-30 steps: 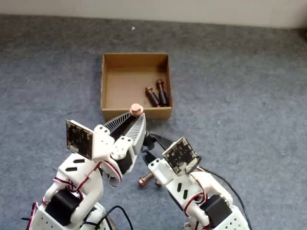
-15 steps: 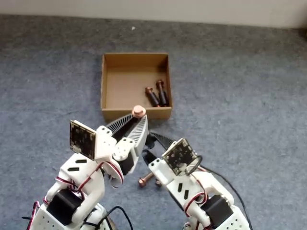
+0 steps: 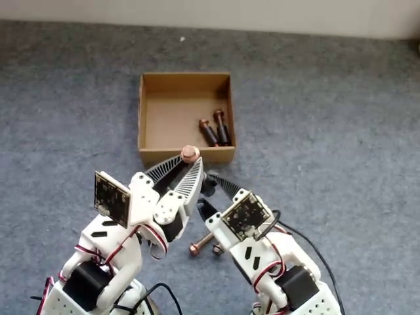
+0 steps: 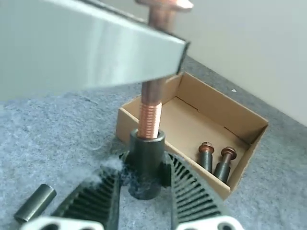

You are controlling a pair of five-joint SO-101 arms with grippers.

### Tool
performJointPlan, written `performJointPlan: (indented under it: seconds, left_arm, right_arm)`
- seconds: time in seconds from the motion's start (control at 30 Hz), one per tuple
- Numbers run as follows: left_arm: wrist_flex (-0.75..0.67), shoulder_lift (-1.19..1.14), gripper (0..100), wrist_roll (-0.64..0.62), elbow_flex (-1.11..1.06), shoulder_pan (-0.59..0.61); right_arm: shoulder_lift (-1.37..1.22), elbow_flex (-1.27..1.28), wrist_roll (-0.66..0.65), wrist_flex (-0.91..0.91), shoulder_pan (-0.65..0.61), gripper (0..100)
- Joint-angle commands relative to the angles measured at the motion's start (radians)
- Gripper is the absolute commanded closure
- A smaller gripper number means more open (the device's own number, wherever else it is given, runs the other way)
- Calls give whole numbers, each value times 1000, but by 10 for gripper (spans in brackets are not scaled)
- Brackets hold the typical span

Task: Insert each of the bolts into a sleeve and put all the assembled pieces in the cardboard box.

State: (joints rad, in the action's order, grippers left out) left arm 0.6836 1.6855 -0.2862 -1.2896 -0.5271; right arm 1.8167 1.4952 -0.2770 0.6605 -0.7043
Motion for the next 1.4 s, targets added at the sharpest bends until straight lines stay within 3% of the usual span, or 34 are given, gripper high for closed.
performJointPlan:
  seconds: [0.0, 0.1, 0.53, 0.87, 1.0, 1.37]
  left_arm:
    - [-6, -8, 888, 23, -13, -7]
    - [15, -8, 858, 23, -12, -7]
    - [58, -8, 806, 31, -7, -7]
    - [60, -8, 806, 180, -5, 1]
    - [60, -7, 807, 261, -4, 4]
    - [52, -7, 807, 302, 35, 147]
  right_arm:
    - [18, -84, 40, -64, 31, 993]
    - [18, -134, 92, -62, 36, 993]
    - [18, -163, 94, -62, 38, 993]
    - [18, -278, 94, -62, 39, 993]
    - [18, -321, 97, -64, 105, 993]
    - [18, -352, 100, -62, 143, 993]
